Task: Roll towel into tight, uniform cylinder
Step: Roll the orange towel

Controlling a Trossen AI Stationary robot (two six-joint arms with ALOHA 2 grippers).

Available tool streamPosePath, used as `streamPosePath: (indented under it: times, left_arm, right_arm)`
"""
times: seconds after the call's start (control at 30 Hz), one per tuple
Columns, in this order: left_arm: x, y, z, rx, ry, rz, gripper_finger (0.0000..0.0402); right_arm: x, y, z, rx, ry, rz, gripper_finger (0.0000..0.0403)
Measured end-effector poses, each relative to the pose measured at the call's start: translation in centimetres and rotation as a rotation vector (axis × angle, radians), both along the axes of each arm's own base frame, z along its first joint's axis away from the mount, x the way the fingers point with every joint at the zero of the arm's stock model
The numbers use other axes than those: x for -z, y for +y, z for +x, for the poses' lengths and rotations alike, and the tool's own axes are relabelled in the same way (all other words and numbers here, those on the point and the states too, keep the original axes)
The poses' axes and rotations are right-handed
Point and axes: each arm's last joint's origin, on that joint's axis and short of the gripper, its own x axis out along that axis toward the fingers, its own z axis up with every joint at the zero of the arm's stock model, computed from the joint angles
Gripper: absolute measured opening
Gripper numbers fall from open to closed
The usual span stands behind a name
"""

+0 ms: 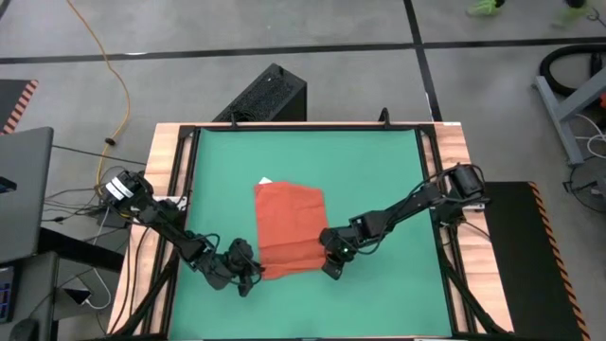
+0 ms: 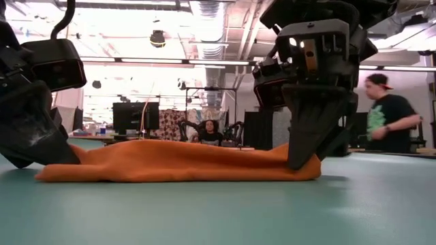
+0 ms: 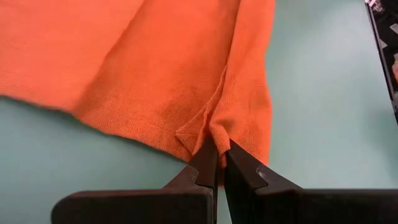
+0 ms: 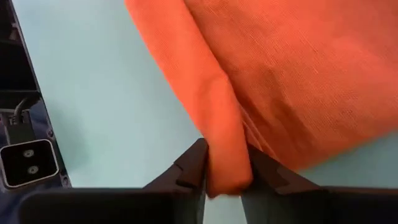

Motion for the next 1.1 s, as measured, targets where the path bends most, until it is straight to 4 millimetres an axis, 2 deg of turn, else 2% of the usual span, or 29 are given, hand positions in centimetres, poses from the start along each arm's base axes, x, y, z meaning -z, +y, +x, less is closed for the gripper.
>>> streamPosePath:
  times: [0.17, 0.3, 0.43, 0.53, 0.63, 0.77, 0.93, 1.1]
  left_arm:
    - [0.1, 0.0, -0.1, 0.01, 0.012, 0.001, 0.0]
    - [0.1, 0.0, -0.1, 0.012, 0.013, -0.002, 0.0]
    - [0.1, 0.0, -0.1, 0.013, 0.012, -0.003, 0.0]
    - [0.1, 0.0, -0.1, 0.015, 0.012, -0.004, 0.0]
    - [0.1, -0.1, -0.1, 0.023, 0.017, -0.009, 0.0]
    - [0.1, -0.1, -0.1, 0.031, 0.021, -0.015, 0.0]
    - [0.1, -0.1, 0.0, 0.025, 0.021, -0.024, 0.0]
    - [0.0, -0.1, 0.0, 0.025, 0.021, -0.029, 0.0]
  right_arm:
    - [-1.4, -0.3, -0.6, 0.003, -0.015, -0.031, 0.0126]
    - [-3.4, -0.5, -1.9, 0.033, -0.041, -0.176, 0.0137]
    - [-5.7, 0.8, -3.6, 0.034, -0.137, -0.361, 0.0137]
    - [-6.5, 2.4, -4.2, 0.014, -0.239, -0.466, 0.0131]
    - [-6.0, 3.8, -3.8, -0.048, -0.318, -0.535, 0.012]
    - [-4.3, 4.0, -3.0, -0.051, -0.322, -0.635, 0.0108]
    - [-2.0, 4.3, -1.4, -0.059, -0.349, -0.638, 0.0101]
    - [0.2, 4.7, -0.9, -0.051, -0.306, -0.622, 0.0101]
